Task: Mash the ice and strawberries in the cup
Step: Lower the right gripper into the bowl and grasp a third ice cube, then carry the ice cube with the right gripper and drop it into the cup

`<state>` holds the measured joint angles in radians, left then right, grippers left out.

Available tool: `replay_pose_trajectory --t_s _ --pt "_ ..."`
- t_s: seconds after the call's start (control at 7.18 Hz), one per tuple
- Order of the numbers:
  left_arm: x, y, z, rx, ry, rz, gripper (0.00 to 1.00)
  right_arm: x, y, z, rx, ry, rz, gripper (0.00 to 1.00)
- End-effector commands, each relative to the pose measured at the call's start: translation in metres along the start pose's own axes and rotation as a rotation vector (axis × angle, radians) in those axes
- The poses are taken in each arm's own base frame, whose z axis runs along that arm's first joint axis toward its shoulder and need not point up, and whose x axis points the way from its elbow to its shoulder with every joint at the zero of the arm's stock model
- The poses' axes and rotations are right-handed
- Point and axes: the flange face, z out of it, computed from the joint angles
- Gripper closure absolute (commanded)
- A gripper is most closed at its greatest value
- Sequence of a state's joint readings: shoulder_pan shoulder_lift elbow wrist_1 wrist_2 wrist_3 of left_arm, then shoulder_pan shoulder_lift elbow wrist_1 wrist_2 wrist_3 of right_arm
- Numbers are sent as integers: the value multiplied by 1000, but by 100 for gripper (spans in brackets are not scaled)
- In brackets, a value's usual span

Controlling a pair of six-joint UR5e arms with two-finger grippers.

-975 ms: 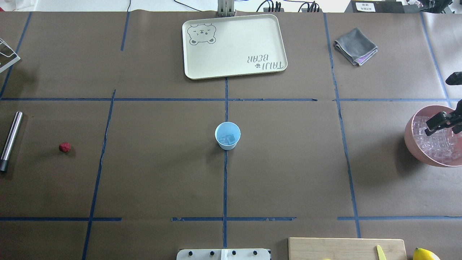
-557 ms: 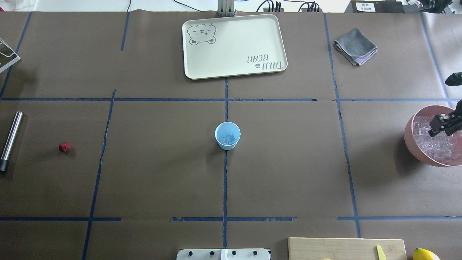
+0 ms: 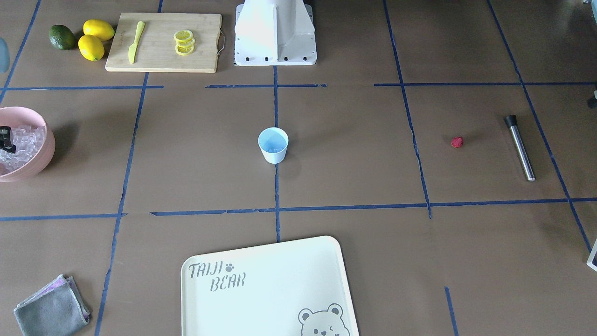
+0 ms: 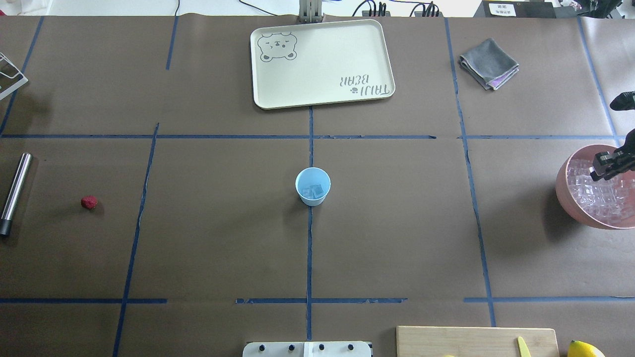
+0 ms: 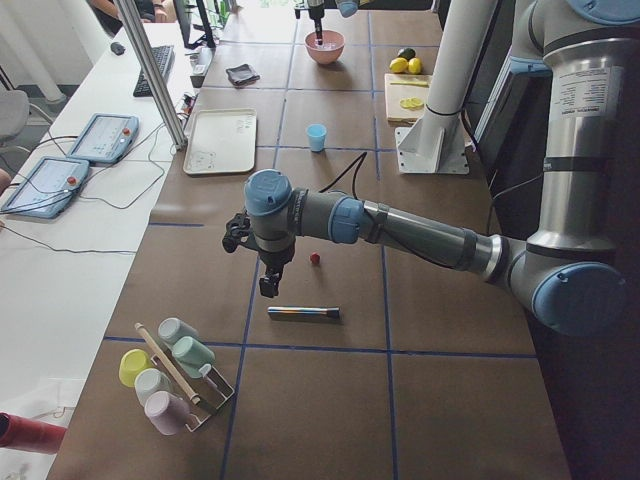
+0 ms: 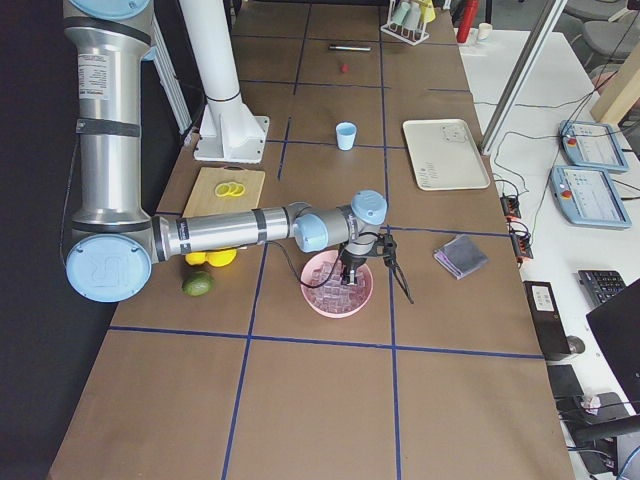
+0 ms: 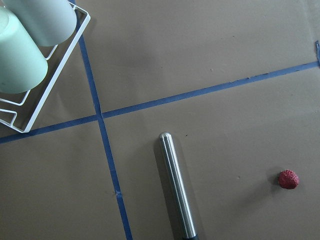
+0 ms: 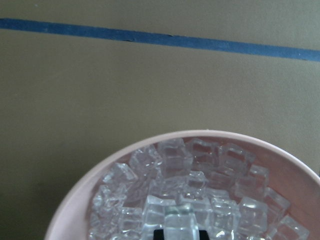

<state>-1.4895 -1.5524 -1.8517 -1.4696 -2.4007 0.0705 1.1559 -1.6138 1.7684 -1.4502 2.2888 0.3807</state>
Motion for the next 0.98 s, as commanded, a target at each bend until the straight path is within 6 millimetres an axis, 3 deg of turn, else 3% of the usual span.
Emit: replay_pose_trajectory --t_s 0.0,0.28,0.42,0.84 --pt "0 0 0 0 0 0 0 -61 15 -68 107 -72 37 100" --pt "-1 1 1 -2 0 -2 0 -176 31 -102 100 -215 197 100" --pt "1 0 0 1 3 -1 0 -255 25 -104 86 -266 283 100" --pt "6 12 -1 1 35 -3 0 -470 50 -70 127 -329 407 100"
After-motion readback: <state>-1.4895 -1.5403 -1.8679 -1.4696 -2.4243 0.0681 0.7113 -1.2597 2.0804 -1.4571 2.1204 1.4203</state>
